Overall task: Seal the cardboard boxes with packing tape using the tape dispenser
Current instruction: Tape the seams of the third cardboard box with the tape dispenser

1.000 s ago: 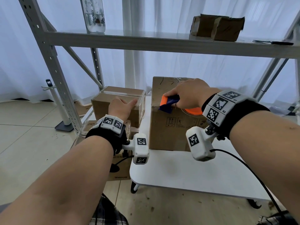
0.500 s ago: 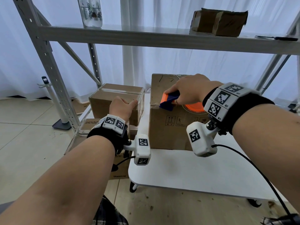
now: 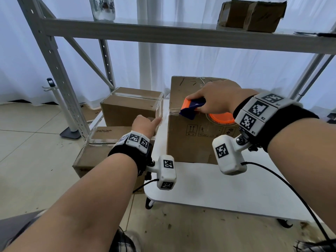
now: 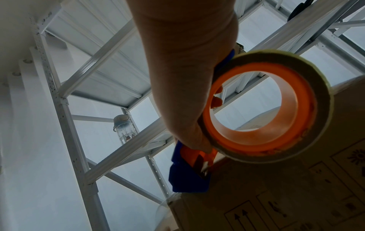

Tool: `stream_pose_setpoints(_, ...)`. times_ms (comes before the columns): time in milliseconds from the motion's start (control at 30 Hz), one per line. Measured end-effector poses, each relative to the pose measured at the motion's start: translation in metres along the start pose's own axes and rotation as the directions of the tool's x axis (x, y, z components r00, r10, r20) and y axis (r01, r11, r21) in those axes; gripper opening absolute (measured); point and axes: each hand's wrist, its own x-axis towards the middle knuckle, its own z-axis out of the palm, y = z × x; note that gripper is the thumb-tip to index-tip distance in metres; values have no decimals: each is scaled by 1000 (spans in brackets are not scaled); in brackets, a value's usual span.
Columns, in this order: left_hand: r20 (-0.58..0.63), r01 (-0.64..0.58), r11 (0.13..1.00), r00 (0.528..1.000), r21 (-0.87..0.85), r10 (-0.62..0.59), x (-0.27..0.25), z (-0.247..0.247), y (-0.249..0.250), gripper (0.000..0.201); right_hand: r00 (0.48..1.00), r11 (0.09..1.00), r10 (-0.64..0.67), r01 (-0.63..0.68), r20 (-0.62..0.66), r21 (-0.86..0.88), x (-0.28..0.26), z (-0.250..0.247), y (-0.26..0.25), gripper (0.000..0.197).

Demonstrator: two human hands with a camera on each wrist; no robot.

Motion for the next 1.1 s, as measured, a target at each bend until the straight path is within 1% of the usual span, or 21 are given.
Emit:
stream_pose_setpoints(100,40,78,993,996,-94,-74,-6,11,-3,57,1000,1000,3,-3,-1,-9,0,1,-1,48)
stream_pose_setpoints(200,59,117,979,992,-166,-108,-10,19,-4,50,1000,1000,1,-1,-4,-21,-2,1,-2,49)
stream_pose_setpoints(333,76,194,948,981,-253,-180,-12,26,-6,55,1000,1000,5,-5,-10,-21,-4,2,-3,51)
stream_pose_setpoints(467,145,263,910,963,-321,-228,-18,33,-7,58,999,1000,-4,3,-32,-8,-4,5,-2,50)
stream_pose_setpoints(500,185,288,895,954,-340,-237,-19,36,-9,62,999,1000,-6,5,-35,-7,-4,6,-2,50)
stream_pose_setpoints(567,272,345,856,929,-386,-252,-20,39,-11,55,999,1000,-10,9,-40,-7,-4,6,-1,49)
stream_pose_setpoints(600,305,392,819,910,-418,-280,-21,39,-10,51,999,1000,-12,12,-44,-7,-4,6,-1,49)
stream_pose_setpoints(667,358,468,749,876,-469,-323,-21,39,-9,51,998,1000,-16,16,-53,-5,-5,7,-1,49)
stream_pose_setpoints(800,410,522,677,847,-519,-339,-22,40,-6,48,997,1000,-18,17,-69,-12,-5,9,-1,49)
stream_pose_setpoints(867,414,523,678,846,-517,-336,-22,42,-5,44,997,1000,-14,14,-71,-11,-5,10,0,49)
stream_pose_setpoints(967,363,488,711,869,-507,-337,-23,45,-4,34,997,1000,-10,10,-75,-3,-5,11,0,49)
stream_pose_setpoints(1033,332,462,756,882,-465,-335,-22,45,-3,36,997,1000,-14,14,-76,0,-5,12,0,49)
stream_pose_setpoints(1100,335,458,790,880,-407,-337,-21,42,-1,38,997,1000,-15,15,-72,1,-6,11,-1,50)
